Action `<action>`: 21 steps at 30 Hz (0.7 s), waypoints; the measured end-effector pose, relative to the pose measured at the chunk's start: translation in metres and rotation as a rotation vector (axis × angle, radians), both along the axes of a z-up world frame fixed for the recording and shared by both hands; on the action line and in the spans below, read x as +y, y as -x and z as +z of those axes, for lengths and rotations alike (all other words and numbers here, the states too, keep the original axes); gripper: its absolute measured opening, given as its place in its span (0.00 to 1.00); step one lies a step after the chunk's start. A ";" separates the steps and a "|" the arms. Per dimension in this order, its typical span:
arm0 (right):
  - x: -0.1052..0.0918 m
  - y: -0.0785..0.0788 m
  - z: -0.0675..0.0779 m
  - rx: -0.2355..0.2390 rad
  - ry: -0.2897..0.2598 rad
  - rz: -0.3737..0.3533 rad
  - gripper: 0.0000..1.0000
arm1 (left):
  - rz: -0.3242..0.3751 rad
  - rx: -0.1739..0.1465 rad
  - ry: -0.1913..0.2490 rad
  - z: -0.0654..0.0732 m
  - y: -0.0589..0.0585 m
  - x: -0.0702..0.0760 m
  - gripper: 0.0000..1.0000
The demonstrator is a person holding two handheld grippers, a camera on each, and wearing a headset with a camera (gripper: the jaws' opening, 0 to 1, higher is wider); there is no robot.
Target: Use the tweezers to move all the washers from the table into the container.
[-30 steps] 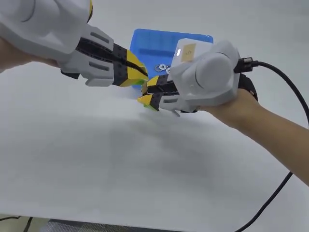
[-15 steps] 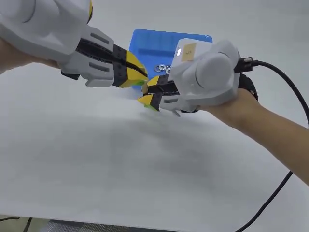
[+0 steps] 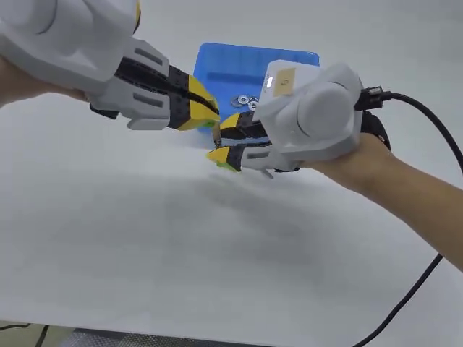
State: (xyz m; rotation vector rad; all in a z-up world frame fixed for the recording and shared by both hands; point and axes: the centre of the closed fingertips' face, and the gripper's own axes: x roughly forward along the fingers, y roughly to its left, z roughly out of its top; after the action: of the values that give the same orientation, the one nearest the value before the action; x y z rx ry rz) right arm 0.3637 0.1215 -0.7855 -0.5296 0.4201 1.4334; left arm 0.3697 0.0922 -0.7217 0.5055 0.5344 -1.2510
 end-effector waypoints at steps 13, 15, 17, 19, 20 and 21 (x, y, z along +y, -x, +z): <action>0.003 -0.005 -0.002 -0.020 0.016 0.013 0.13 | 0.013 0.003 -0.020 -0.003 -0.002 0.005 0.06; 0.002 -0.006 -0.002 -0.014 0.019 0.013 0.12 | 0.009 0.001 -0.019 -0.004 -0.002 0.003 0.07; 0.002 -0.006 -0.002 -0.018 0.021 0.018 0.12 | 0.009 0.003 -0.015 -0.004 -0.003 0.002 0.07; 0.001 -0.006 -0.003 -0.017 0.020 0.015 0.12 | 0.010 0.004 -0.013 -0.006 -0.004 0.001 0.07; 0.001 -0.006 -0.003 -0.007 0.018 0.009 0.11 | 0.009 0.002 -0.017 -0.007 -0.006 0.001 0.07; 0.001 -0.006 -0.003 0.000 0.014 0.006 0.11 | 0.007 0.007 -0.017 -0.008 -0.005 0.001 0.07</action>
State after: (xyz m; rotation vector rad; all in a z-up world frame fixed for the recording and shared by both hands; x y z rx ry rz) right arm 0.3700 0.1225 -0.7886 -0.5424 0.4295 1.4367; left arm 0.3750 0.0929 -0.7292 0.5137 0.5525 -1.2425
